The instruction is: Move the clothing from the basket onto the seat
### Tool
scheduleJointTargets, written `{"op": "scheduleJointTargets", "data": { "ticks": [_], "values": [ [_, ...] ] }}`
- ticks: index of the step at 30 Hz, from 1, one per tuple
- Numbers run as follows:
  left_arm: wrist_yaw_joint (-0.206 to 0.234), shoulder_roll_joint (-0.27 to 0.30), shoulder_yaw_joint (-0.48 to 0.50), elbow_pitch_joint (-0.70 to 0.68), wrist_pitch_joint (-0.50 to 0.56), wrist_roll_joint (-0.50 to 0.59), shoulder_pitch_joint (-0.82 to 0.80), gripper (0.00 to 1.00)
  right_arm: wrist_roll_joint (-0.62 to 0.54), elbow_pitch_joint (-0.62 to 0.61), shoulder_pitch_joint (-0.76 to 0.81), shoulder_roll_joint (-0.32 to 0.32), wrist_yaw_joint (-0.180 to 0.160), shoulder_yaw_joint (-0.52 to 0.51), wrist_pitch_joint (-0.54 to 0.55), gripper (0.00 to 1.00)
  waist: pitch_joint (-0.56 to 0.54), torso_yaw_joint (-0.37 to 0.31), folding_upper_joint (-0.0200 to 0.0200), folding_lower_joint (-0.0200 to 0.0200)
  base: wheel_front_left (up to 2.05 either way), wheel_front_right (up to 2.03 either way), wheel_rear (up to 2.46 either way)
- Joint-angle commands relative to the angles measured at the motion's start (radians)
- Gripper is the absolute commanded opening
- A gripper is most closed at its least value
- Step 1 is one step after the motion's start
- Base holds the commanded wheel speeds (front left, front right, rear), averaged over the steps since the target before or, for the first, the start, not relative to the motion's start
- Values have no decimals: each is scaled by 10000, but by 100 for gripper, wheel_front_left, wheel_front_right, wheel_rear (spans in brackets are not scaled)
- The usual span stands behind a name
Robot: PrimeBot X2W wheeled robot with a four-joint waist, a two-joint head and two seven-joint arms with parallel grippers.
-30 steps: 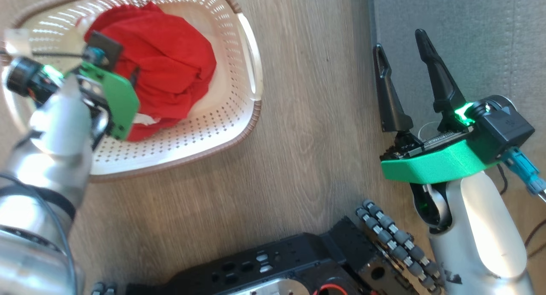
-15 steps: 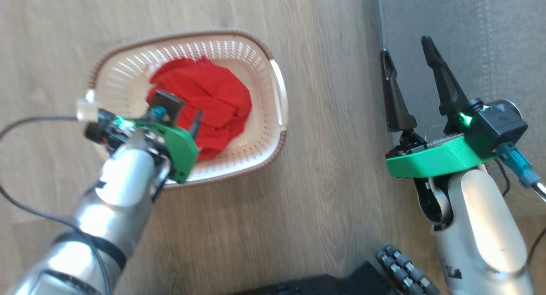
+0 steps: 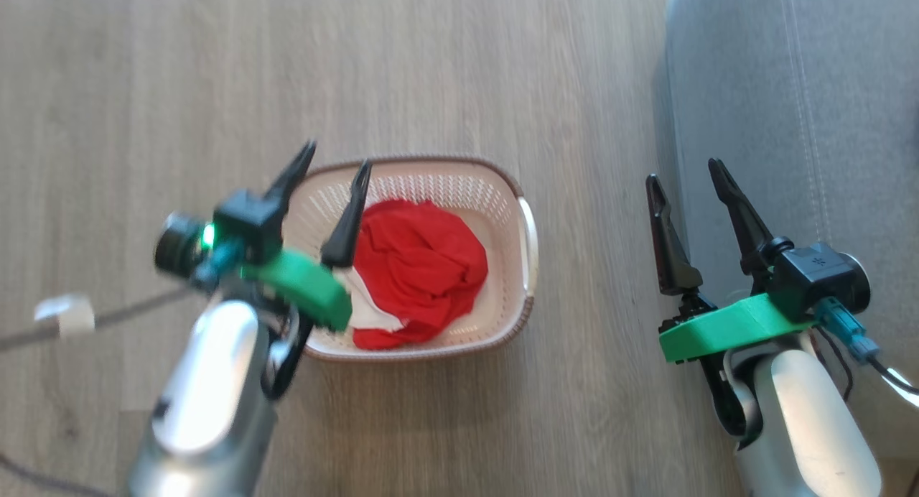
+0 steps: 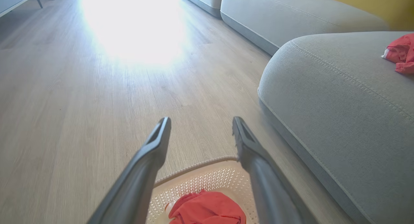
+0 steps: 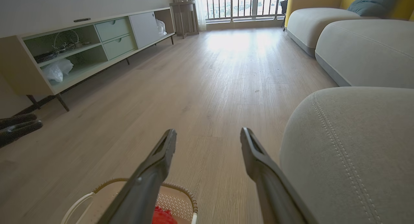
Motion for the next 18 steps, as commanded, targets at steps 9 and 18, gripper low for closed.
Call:
{"op": "scheduleJointTargets", "data": {
  "ticks": [9, 18],
  "values": [
    [-10, -458, 1656, -2579, -60, 760, 1984, 100, 57, -221, 450, -18, -4, 40, -65, 100, -1314, 634, -1, 1, 0, 0, 0],
    [-5, -630, 2103, -4170, -60, 793, 3153, 100, 190, -80, 792, -18, -4, -2, -65, 100, -2034, 618, -1, 1, 0, 0, 0]
  ]
}}
